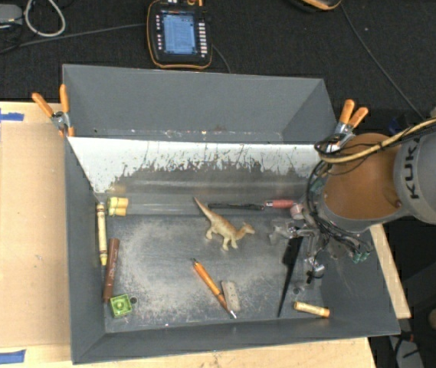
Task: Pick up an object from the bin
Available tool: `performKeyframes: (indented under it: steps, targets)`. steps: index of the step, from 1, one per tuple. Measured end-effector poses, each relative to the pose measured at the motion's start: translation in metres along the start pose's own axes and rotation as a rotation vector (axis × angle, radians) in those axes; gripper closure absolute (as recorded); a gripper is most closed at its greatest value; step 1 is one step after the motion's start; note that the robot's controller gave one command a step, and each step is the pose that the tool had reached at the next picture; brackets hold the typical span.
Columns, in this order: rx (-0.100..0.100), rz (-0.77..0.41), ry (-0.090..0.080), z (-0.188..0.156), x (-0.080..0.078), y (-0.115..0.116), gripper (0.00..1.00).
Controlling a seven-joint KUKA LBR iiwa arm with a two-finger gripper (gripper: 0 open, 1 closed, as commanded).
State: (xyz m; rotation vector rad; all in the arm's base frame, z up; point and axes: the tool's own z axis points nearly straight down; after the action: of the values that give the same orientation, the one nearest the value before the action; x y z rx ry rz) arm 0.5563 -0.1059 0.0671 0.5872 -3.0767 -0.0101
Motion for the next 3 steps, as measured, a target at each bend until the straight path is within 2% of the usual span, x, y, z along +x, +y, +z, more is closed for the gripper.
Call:
performKeyframes:
  steps: [1,2,3]
  targets:
    - [0.007,-0.112,-0.008,-0.059,-0.013,-0.01,0.0]
    - [-0.007,-0.338,0.006,-0.031,0.033,0.048,0.0]
    - [0.008,-0.582,-0.009,-0.002,-0.011,0.0,0.0]
